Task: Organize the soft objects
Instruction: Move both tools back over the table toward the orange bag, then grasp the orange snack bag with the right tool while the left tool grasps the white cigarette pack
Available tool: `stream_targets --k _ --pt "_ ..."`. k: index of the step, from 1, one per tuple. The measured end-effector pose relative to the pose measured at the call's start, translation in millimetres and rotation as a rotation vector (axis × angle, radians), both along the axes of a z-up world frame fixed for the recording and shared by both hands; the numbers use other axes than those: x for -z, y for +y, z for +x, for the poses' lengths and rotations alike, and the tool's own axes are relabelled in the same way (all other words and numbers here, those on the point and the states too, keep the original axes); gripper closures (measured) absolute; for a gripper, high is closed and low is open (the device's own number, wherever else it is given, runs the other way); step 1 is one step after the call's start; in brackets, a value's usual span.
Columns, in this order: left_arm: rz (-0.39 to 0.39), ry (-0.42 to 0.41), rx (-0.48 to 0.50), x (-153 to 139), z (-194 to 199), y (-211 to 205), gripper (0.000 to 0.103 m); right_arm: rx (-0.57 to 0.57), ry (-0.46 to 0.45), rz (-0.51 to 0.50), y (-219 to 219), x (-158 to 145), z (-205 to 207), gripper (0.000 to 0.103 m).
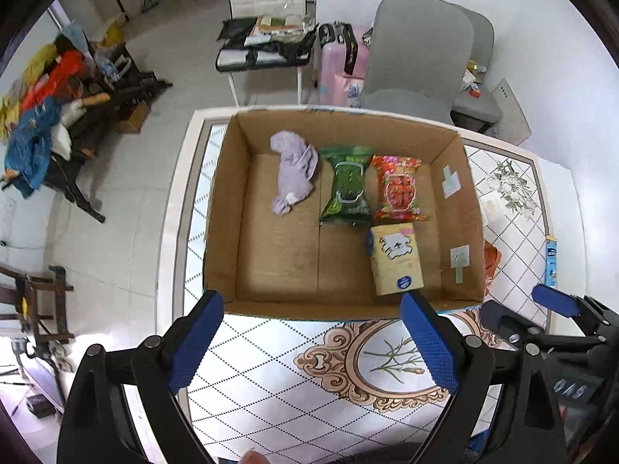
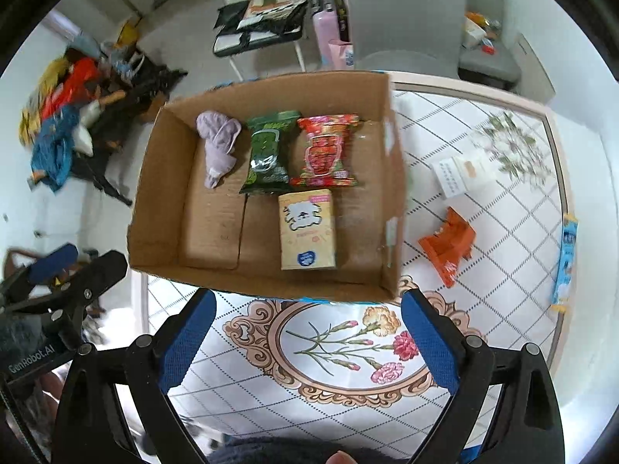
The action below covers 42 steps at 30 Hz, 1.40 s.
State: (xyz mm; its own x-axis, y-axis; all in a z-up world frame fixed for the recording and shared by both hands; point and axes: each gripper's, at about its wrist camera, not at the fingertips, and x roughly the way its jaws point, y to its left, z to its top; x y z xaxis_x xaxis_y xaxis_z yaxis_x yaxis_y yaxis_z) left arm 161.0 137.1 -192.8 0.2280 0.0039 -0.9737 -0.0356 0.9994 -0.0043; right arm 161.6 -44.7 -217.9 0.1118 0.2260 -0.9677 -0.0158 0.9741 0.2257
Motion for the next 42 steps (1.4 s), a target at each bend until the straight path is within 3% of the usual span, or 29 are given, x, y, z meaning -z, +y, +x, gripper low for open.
stream_targets --k 4,8,12,16,17,18,21,22,23,25,29,34,39,42 --pt "0.129 -0.032 0.018 1 8 -30 0.009 0.166 0.043 0.052 -65 17 3 0.005" --pt "0.146 0.028 0.02 32 27 -56 0.009 0.371 0.174 0.085 -139 83 17 0.005" --pt "0.169 0.079 0.041 57 45 -85 0.009 0.449 0.274 0.134 -167 144 34 0.007" --pt "0.193 0.103 0.082 65 61 -113 0.009 0.5 0.376 0.235 -173 195 46 0.018" --pt "0.198 0.107 0.095 65 65 -121 0.009 0.496 0.405 0.245 -174 203 47 0.032" --pt "0.206 0.107 0.107 64 69 -128 0.009 0.496 0.414 0.254 -174 209 48 0.034" --pt "0.218 0.078 0.158 53 82 -156 0.009 0.495 0.398 0.261 -180 207 48 0.048" --pt "0.215 0.072 0.174 49 87 -164 0.009 0.485 0.387 0.248 -184 203 48 0.072" --pt "0.206 0.066 0.199 46 93 -176 0.009 0.476 0.38 0.251 -189 199 47 0.076" --pt "0.181 0.075 0.28 46 110 -207 0.009 0.466 0.374 0.246 -202 195 43 0.078" --pt "0.216 0.094 0.464 65 139 -276 0.009 0.477 0.335 0.195 -240 180 37 0.08" --pt "0.238 0.247 0.668 135 164 -347 0.009 0.526 0.31 0.165 -289 169 27 0.08" --pt "0.259 0.429 0.733 208 170 -372 0.009 0.573 0.318 0.161 -335 173 44 0.08" --pt "0.296 0.461 0.737 235 172 -377 0.009 0.576 0.315 0.155 -346 172 48 0.08"
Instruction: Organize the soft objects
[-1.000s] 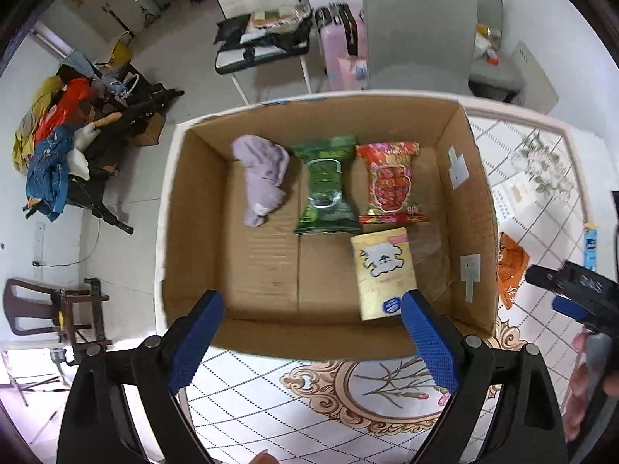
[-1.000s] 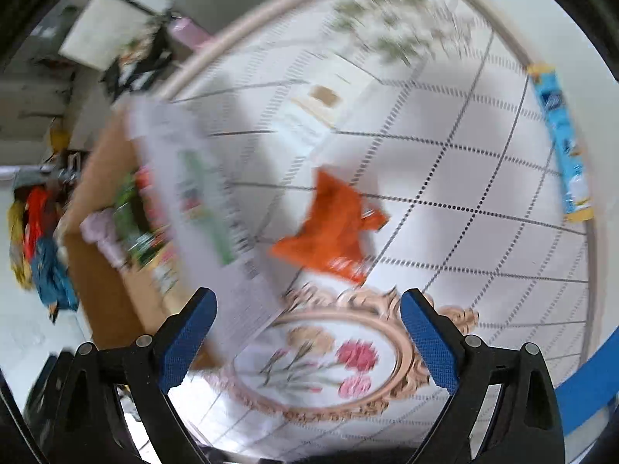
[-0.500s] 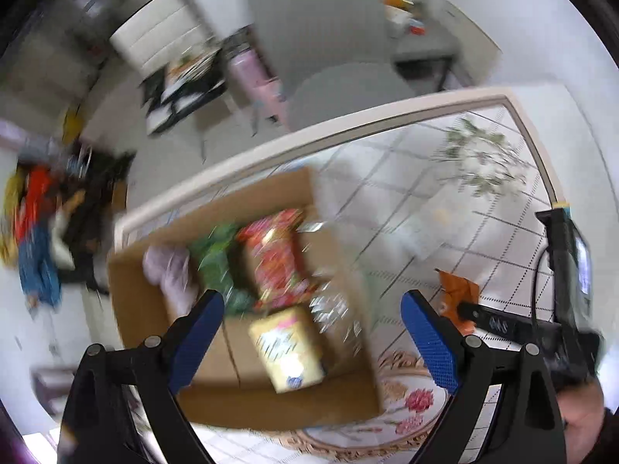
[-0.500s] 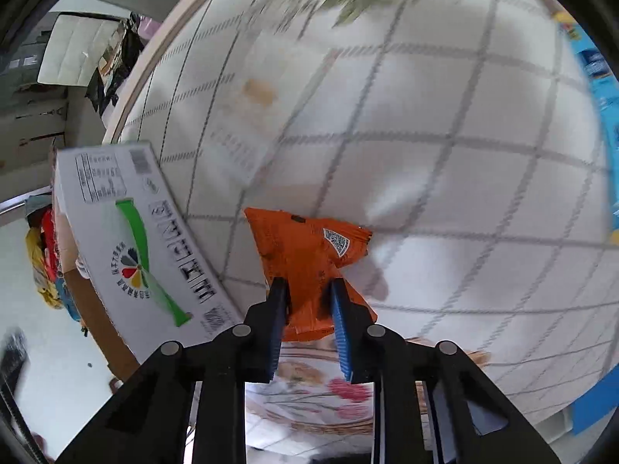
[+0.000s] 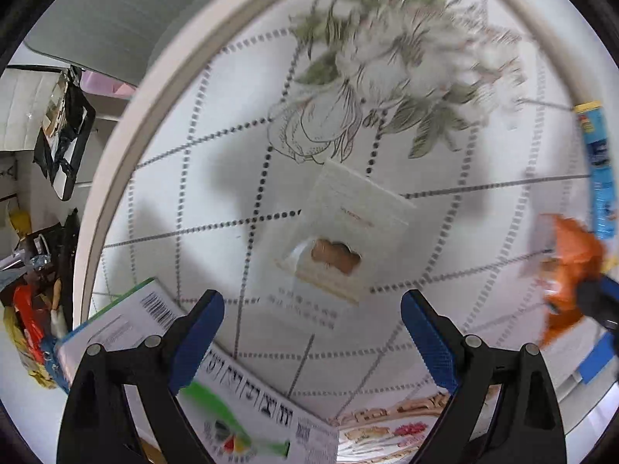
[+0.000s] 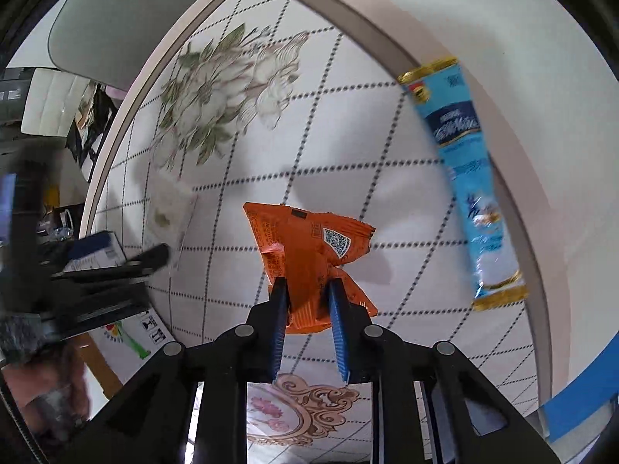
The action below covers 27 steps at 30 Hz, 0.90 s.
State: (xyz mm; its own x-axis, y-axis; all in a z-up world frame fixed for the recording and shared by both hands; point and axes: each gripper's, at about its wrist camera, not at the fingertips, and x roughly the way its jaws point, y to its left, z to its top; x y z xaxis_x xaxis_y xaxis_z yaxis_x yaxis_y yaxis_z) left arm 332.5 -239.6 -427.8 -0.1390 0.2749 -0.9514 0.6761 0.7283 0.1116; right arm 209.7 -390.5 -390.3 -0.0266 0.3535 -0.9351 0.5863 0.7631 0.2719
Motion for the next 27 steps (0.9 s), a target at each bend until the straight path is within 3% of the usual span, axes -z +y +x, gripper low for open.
stream_targets --k 3,8,14,21,22,23,27 --pt "-0.002 0.028 -0.006 15 0 -3 0.014 -0.013 -0.003 0.004 -4 -2 6 0.081" --pt "-0.078 0.105 -0.071 20 -1 1 0.044 -0.037 -0.017 0.0 -4 -8 13 0.081" --pt "-0.095 0.019 -0.139 3 -4 14 0.045 -0.083 -0.038 -0.017 2 -24 13 0.082" --pt "-0.247 -0.049 -0.235 -62 -18 34 0.048 -0.138 -0.091 -0.049 15 -58 12 0.083" --pt "-0.276 -0.059 -0.252 -76 -22 40 0.052 -0.146 -0.105 -0.054 18 -67 12 0.083" --pt "-0.302 -0.062 -0.266 -87 -25 45 0.086 -0.156 -0.116 -0.057 22 -73 12 0.083" --pt "-0.381 -0.091 -0.33 -133 -28 81 0.085 -0.213 -0.175 -0.065 47 -108 15 0.083"
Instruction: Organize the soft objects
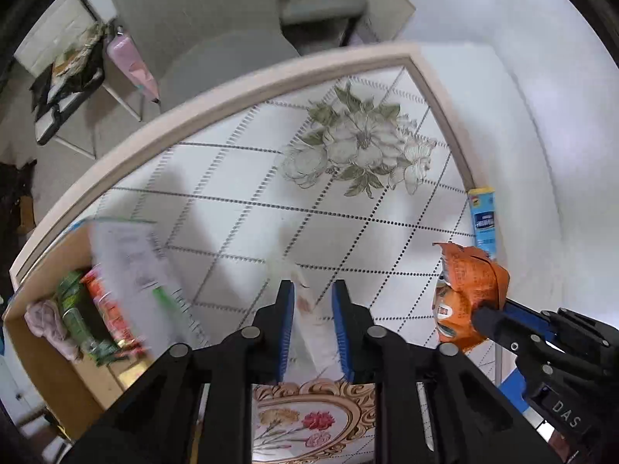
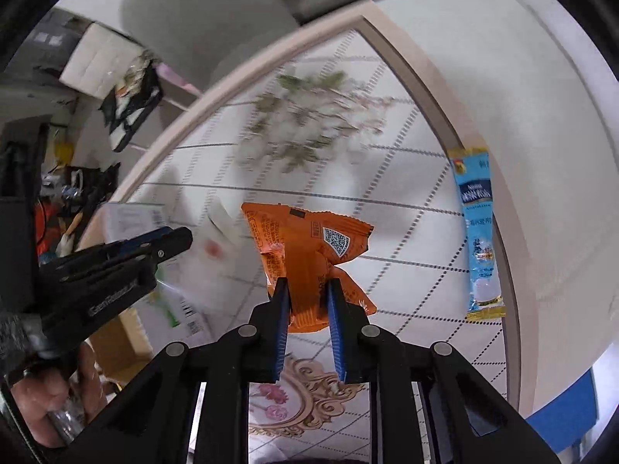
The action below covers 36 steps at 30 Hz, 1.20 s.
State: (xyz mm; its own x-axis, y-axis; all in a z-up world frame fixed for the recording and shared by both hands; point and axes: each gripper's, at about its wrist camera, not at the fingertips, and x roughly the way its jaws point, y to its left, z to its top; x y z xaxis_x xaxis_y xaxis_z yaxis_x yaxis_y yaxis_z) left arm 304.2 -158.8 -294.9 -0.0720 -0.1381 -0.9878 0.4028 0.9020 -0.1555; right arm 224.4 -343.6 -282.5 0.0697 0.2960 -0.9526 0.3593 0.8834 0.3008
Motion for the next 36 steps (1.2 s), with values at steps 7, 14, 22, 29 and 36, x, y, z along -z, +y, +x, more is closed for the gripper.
stream_targets --k 7,14,22,29,36 --pt "-0.013 0.02 -0.051 -15 4 36 0.085 -0.074 -0.054 -0.045 34 -29 -6 0.083" --pt "0.021 0.222 -0.22 44 -32 31 0.049 -0.038 -0.013 -0.027 18 -6 -28 0.083" --pt "0.152 0.31 -0.317 109 -56 2 0.049 -0.014 0.017 -0.043 -21 9 -49 0.087" --pt "0.241 0.341 -0.361 140 -67 4 0.028 -0.015 0.041 -0.037 -40 32 -47 0.087" --pt "0.303 0.339 -0.374 159 -69 0 0.02 -0.061 0.129 -0.057 -46 82 -45 0.088"
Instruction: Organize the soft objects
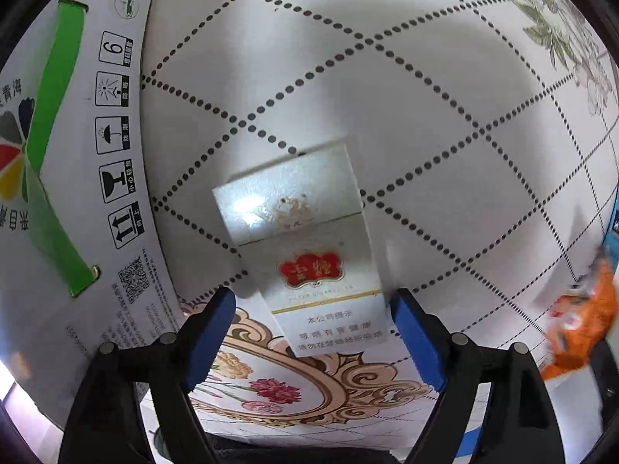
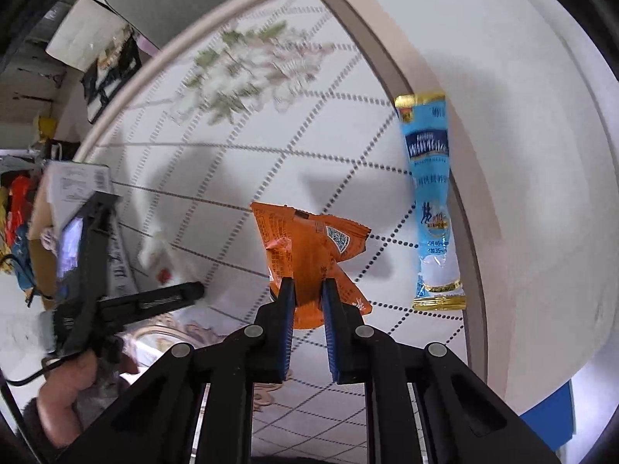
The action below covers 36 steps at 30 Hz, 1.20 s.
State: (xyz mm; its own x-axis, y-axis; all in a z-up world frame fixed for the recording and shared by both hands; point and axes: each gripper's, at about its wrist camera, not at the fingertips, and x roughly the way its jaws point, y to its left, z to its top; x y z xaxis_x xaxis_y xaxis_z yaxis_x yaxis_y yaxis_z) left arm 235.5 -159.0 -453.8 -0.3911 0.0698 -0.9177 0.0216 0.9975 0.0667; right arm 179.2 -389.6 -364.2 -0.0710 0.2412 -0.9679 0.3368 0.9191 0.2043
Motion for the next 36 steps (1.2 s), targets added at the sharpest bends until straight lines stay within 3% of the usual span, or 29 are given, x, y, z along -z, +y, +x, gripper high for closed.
stream_targets --k 2,6,7,8,10,18,23,30,36 --pt "-0.031 -0.017 -0.017 0 1 0 0.024 -0.03 0.011 -0.003 3 13 2 0.088" --pt "-0.071 -0.046 -0.016 -2 -1 -5 0.043 -0.049 0.006 -0.015 3 17 7 0.083" --pt "-0.075 -0.053 0.005 -3 -3 -10 0.044 -0.055 0.012 -0.011 3 19 8 0.073" --pt "-0.077 -0.058 0.022 -3 -5 -13 0.044 -0.059 0.009 -0.014 3 18 9 0.056" --pt "-0.083 -0.069 0.054 -2 -7 -23 0.044 -0.081 0.011 -0.017 6 20 11 0.044" --pt "-0.082 -0.093 0.093 3 -7 -41 0.045 -0.028 0.087 0.058 11 55 21 0.044" --pt "-0.096 -0.098 0.105 -2 -6 -42 0.046 -0.019 0.099 0.029 16 64 19 0.059" --pt "-0.156 -0.144 0.129 -31 -14 -49 0.047 -0.018 0.059 0.028 18 40 10 0.067" --pt "-0.264 -0.245 0.143 -88 -23 -37 0.049 -0.046 -0.042 0.036 26 -19 7 0.068"
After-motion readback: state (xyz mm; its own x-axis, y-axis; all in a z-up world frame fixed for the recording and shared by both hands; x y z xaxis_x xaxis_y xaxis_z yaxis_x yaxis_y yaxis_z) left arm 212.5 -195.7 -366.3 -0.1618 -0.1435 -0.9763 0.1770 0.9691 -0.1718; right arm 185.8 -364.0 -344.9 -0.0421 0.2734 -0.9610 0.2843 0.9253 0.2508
